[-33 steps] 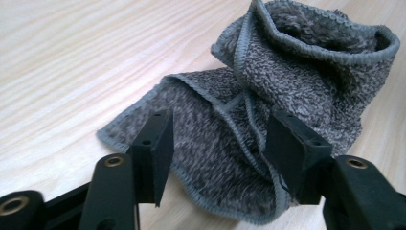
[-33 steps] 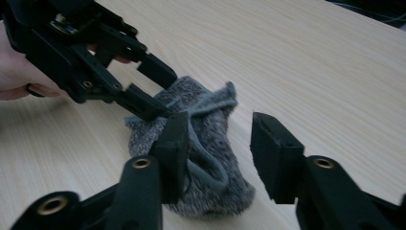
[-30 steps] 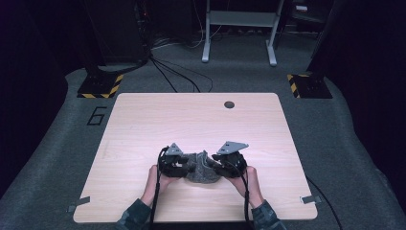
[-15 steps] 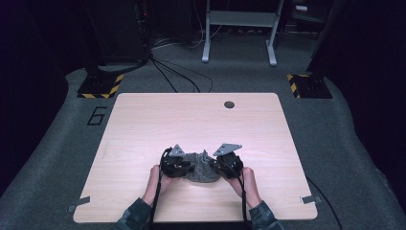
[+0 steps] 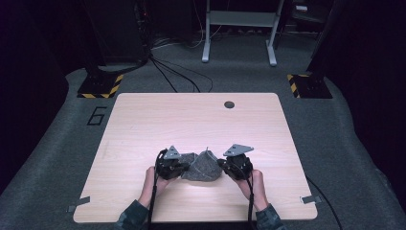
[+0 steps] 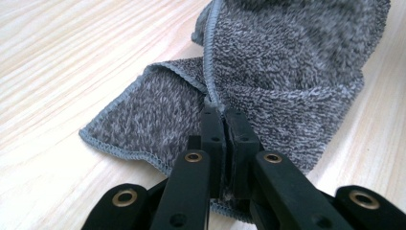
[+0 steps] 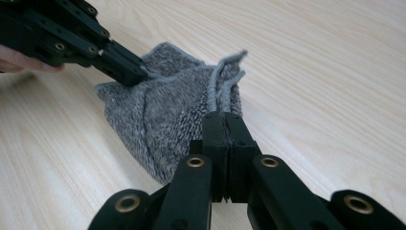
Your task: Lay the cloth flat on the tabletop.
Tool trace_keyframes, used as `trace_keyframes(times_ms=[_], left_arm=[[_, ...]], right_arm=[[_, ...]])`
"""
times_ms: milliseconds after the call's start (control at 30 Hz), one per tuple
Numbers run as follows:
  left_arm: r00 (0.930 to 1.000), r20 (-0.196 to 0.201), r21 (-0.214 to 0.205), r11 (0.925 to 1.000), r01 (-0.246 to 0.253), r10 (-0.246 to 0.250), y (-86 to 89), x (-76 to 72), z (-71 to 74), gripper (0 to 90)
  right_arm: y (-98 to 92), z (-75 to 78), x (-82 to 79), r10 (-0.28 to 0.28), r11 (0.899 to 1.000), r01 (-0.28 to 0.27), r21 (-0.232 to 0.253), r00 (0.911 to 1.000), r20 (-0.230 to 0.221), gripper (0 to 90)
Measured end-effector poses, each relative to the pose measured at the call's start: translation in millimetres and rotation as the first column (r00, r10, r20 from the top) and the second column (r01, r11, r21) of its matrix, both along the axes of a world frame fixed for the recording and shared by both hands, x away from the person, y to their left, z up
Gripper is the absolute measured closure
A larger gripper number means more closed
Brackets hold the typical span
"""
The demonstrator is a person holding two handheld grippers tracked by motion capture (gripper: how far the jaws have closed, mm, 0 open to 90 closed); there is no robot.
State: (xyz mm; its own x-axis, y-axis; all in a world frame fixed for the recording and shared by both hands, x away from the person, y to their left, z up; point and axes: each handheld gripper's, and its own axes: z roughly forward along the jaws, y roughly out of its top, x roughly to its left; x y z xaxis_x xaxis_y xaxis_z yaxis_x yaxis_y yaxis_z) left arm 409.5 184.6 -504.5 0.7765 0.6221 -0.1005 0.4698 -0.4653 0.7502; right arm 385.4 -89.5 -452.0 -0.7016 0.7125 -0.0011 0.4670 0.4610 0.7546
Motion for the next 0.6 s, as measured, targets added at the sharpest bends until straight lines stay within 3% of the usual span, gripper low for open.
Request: trace_keyframes(times_ms=[267,367,467,600], left_arm=[[0.9999,-0.006,-0.008,0.9999,0.01,-0.01,7.4,-10.9,0.7,87.3],[0.9994,-0.014,0.013,0.9994,0.033,-0.033,6.4,-12.0,1.8,84.9],[0.9995,-0.022,0.014,0.9996,0.025,-0.025,10.0,-8.7,5.4,70.6],[0.9987,-0.026,-0.018,0.9988,-0.044,0.044,20.8,-1.5,9.7,54.8]], right_arm=[[-19.8,-13.4,-7.3,-0.048,0.999,0.048,0.008,0.9982,-0.036,89.5],[-23.9,-19.9,-7.3,-0.053,0.998,0.054,0.012,0.9959,-0.073,89.0],[-24.0,-20.7,-5.5,-0.045,0.999,0.046,0.005,0.9966,-0.069,81.3],[-28.1,-9.3,-1.8,-0.048,0.998,0.05,0.044,0.9978,-0.046,71.8]])
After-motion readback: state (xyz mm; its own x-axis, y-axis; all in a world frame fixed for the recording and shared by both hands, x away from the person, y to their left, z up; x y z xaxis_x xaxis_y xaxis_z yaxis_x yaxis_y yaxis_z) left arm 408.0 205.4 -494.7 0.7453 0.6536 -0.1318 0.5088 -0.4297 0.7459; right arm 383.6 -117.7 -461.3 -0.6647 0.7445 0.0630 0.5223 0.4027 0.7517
